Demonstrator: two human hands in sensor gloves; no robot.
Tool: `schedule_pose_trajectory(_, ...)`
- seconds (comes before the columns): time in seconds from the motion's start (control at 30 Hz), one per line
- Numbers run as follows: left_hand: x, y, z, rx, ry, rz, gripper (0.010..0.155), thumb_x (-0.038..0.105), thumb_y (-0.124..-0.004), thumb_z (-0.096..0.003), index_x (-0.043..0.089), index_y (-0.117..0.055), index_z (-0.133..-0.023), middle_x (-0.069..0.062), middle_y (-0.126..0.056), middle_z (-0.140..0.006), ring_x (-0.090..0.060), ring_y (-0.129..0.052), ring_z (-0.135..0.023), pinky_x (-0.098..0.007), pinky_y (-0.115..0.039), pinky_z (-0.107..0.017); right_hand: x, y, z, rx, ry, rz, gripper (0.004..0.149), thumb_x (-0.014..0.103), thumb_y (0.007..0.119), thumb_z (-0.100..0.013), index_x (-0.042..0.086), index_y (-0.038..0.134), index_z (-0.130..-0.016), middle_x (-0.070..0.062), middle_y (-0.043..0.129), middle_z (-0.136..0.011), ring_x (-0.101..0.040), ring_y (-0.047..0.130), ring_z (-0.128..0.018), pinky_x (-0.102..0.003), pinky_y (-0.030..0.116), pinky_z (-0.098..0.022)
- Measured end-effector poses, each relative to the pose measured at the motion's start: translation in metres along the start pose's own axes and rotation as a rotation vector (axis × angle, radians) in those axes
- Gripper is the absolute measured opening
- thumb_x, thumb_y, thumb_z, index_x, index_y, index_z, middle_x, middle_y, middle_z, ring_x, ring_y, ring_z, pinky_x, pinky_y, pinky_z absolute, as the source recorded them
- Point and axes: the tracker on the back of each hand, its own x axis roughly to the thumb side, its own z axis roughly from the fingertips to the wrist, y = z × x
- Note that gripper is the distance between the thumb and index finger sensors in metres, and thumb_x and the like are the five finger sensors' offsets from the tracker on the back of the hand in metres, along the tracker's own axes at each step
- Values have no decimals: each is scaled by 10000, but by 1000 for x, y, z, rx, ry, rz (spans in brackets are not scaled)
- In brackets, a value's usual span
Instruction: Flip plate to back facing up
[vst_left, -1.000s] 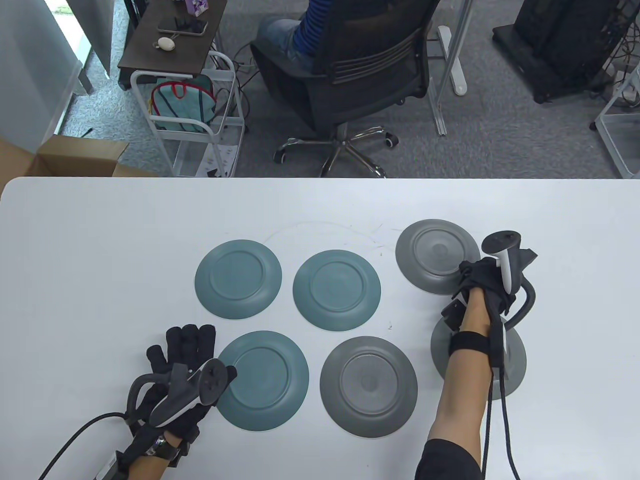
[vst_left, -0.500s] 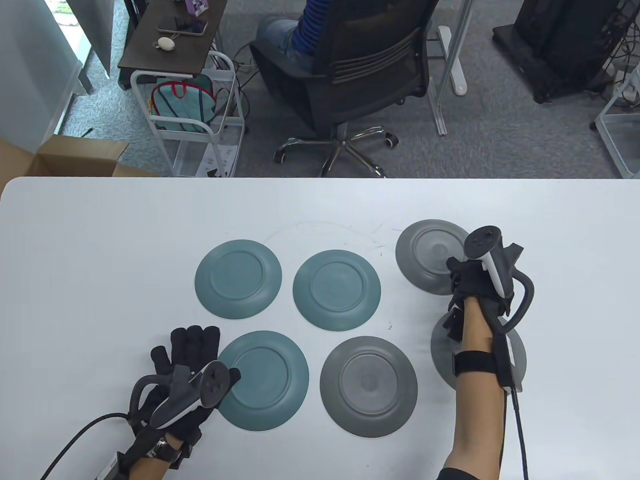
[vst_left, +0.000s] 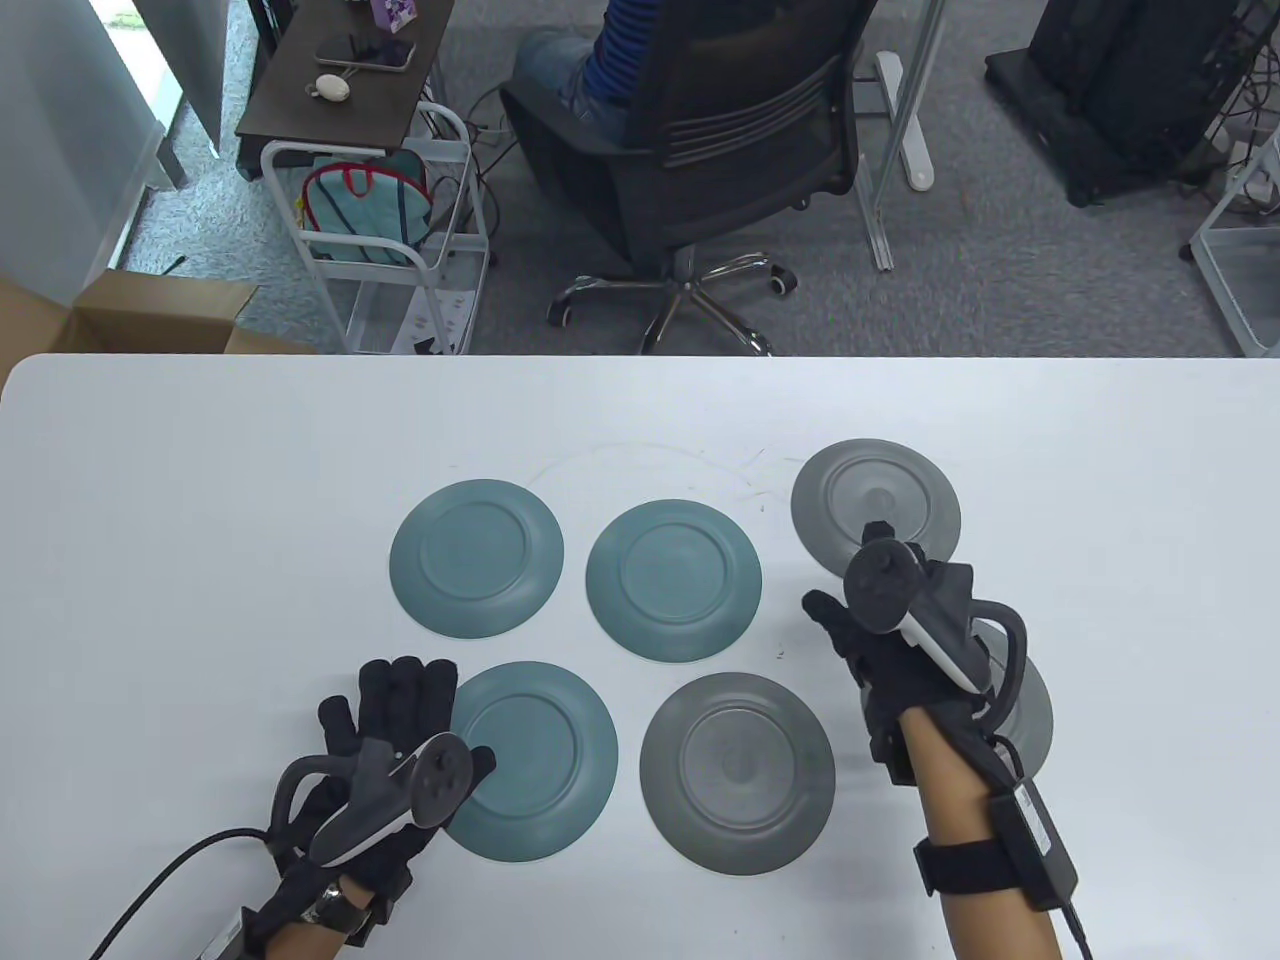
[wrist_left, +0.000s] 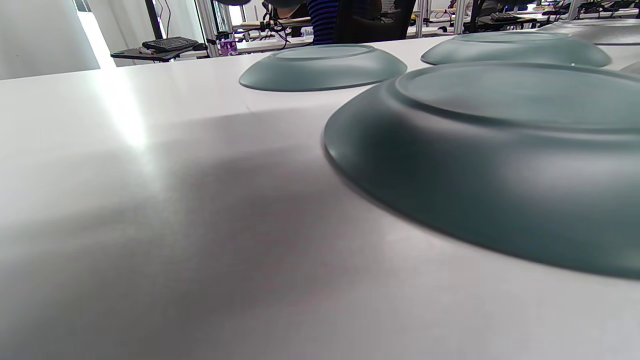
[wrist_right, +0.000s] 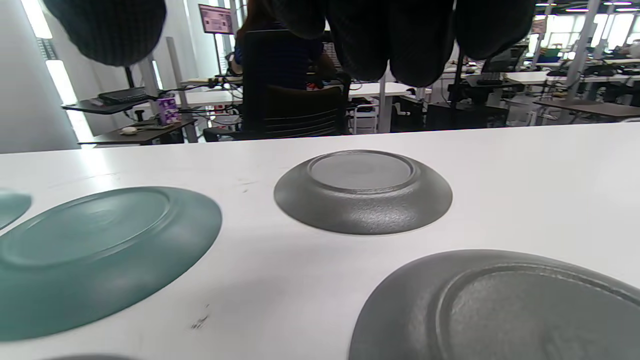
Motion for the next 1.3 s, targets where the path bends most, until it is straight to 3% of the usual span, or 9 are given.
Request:
schedule_pose_trajectory(0.3, 6, -1, 2, 3, -20, -10, 884, 706, -479, -555, 160, -225, -1203, -208, -328, -1214, -506, -403, -1164, -726, -429, -757, 21, 39, 55, 43, -165, 59, 943, 664, 647, -495, 104, 264, -1150, -280, 334, -1191, -538, 344, -1083, -725, 336, -729)
schedule_pose_trajectory(0.7, 8, 0, 2, -1, -26, -12, 885, 707, -478, -554, 161, -225, -1203, -208, -329, -1214, -507, -403, -1164, -727, -429, -756, 29, 89, 88, 113, -271, 115, 974, 681, 622, -493, 85, 199, -1137, -284, 221, -1183, -525, 209, -1078, -741, 243, -715)
schedule_pose_trajectory(1.3, 9, 0, 3, -8, -30, -14, 884, 705, -477, -556, 158, -224, -1204, -207, -328, -1214, -506, -402, -1164, -726, -429, -757, 34, 96, 91, 148, -278, 141, 977, 676, 624, -495, 72, 198, -1133, -288, 217, -1178, -529, 205, -1072, -740, 233, -711)
